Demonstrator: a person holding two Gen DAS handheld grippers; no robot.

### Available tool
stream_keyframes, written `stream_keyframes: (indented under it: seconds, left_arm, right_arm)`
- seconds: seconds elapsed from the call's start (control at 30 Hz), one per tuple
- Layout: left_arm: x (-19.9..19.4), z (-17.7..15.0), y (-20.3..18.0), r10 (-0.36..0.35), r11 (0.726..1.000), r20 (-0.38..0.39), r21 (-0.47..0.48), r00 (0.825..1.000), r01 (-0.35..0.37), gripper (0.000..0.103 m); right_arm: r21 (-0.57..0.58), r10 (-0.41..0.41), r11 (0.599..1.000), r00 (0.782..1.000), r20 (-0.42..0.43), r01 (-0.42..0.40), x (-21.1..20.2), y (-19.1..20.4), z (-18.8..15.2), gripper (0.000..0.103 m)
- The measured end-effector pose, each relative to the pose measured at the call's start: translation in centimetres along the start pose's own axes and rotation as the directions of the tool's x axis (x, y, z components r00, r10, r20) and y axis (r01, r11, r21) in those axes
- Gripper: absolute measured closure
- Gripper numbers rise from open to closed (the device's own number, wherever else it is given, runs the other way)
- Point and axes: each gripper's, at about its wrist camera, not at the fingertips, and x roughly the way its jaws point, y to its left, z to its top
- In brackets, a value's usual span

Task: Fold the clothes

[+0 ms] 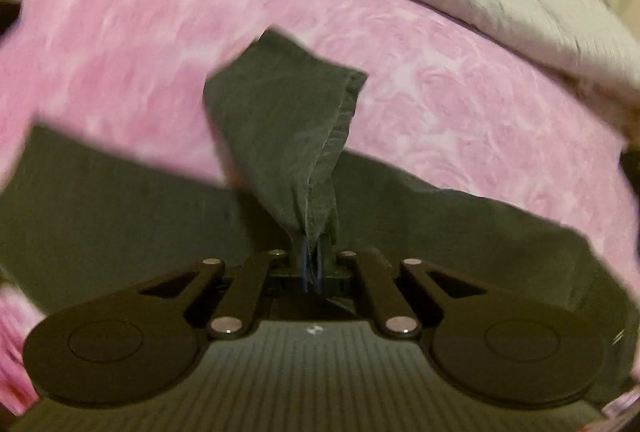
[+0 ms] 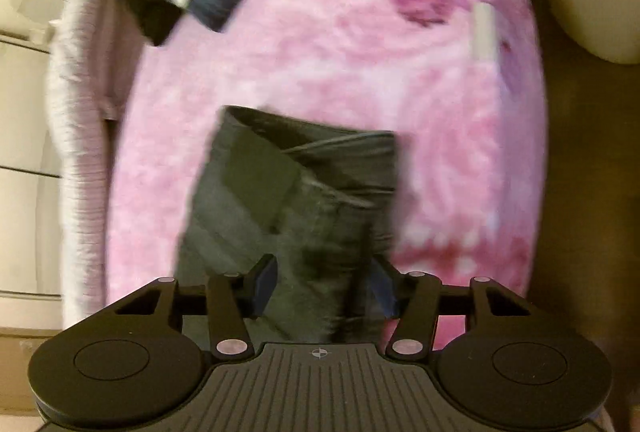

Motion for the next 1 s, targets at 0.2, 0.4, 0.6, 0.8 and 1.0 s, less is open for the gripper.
stream_keyframes:
  seconds: [0.2, 0.4, 0.6, 0.8, 1.0]
  left_arm:
    - [2.6, -0.1, 0.8, -0.057, 0.994, -0.047, -0.097, 0.997, 0.052, 0.088]
    - [1.0, -0.3, 0.3, -0.011, 0.999, -0.002, 0.030, 1.000, 0.011, 0.100]
    - [-5.5, -0.5, 1.5, -0.066, 0.997, 0.175, 0.040, 0.982, 0.060, 0.100]
    - [-4.2, -7.7, 3.4, 0.024, 0.998, 0.077, 0.064, 0.997, -0.029, 0.100]
    - [-3.6, -9.6, 3.4, 0.051, 0.998, 0.114, 0.038, 0.992, -0.056, 0.100]
  right_arm:
    - [-0.100, -0.009, 0.995, 1.000, 0.001, 0.009, 0.4, 0.6, 0.4, 0.069]
    - [-0.244, -0.057, 0.968, 0.998, -0.020, 0.050, -0.1, 2.8, 1.0, 0.089]
    - [-0.469, 0.118, 0.880, 0.991, 0.058, -0.077, -3.4, 8.4, 1.7, 0.091]
    - [-0.440, 0.090, 0.895, 0.996, 0.023, -0.071, -2.1, 5.9, 4.1, 0.091]
    - [-0.362, 0.015, 0.932, 1.000, -0.001, -0.014, 0.5, 1.3, 3.7, 0.091]
